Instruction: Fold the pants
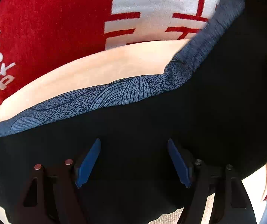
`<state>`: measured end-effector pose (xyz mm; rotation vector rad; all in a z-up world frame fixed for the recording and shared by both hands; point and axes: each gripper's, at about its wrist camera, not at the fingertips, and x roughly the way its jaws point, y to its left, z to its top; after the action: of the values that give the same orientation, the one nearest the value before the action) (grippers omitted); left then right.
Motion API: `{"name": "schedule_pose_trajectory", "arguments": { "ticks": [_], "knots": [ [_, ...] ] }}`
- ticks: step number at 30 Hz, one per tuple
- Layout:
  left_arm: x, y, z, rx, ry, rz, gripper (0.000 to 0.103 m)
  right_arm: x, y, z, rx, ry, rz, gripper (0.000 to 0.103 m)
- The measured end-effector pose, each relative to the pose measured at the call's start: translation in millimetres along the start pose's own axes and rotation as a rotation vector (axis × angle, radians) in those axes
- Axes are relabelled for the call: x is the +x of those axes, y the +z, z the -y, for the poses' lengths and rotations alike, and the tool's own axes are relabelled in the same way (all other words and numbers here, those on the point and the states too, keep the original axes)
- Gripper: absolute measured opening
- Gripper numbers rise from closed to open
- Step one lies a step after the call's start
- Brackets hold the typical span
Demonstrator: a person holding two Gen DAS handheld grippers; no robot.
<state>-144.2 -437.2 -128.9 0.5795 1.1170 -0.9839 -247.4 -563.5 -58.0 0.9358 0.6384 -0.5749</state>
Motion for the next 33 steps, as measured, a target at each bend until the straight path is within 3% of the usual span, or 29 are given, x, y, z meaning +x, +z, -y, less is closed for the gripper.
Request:
{"name": "schedule_pose_trajectory", "arguments": {
  "ticks": [3,6,12,17,20,22,24,27,30,33],
  "knots": [
    [-13.4,-2.6,-16.8,0.014,-0.052,-0.004,0.075,2.1,-2.8,-22.7,-0.053,-0.023,-0.007,0.015],
    [-35.7,-3.6,-46.3,-0.061,-0.108,-0.012,0.075,3.7,-10.3,-51.8,-0.126,-0.051,-0.014,0.015],
    [-98.0,-30.3,-148.4,-0.185,-0.014,0.047,0.075,34.5,-43.8,-127.8,-0.351,-0.126,-0.079,0.016],
    [-128.0,-54.4,-226.8,-0.233,0.097,0.037,0.075,96.0,-103.7,-184.6,-0.524,-0.215,-0.189,0.021],
    [-136.8,-70.6,-271.6,-0.272,0.147,0.009,0.075,144.0,-156.3,-212.2,-0.688,-0.364,-0.28,0.027],
    [-140.5,-78.0,-289.6,-0.288,0.157,-0.007,0.075,157.1,-183.6,-226.5,-0.821,-0.465,-0.29,0.03],
    [-140.8,-91.4,-300.4,-0.295,0.149,-0.012,0.075,147.8,-202.4,-240.9,-0.903,-0.455,-0.28,0.046],
    [-149.9,-91.1,-292.8,-0.278,0.084,-0.025,0.075,121.2,-206.4,-240.3,-0.859,-0.342,-0.318,0.052],
    [-157.7,-78.7,-269.9,-0.247,0.006,-0.028,0.075,91.8,-188.2,-216.1,-0.696,-0.264,-0.334,0.052],
    [-161.0,-64.9,-243.1,-0.217,-0.15,-0.036,0.075,74.6,-165.6,-184.8,-0.518,-0.226,-0.357,0.052]
  ]
}}
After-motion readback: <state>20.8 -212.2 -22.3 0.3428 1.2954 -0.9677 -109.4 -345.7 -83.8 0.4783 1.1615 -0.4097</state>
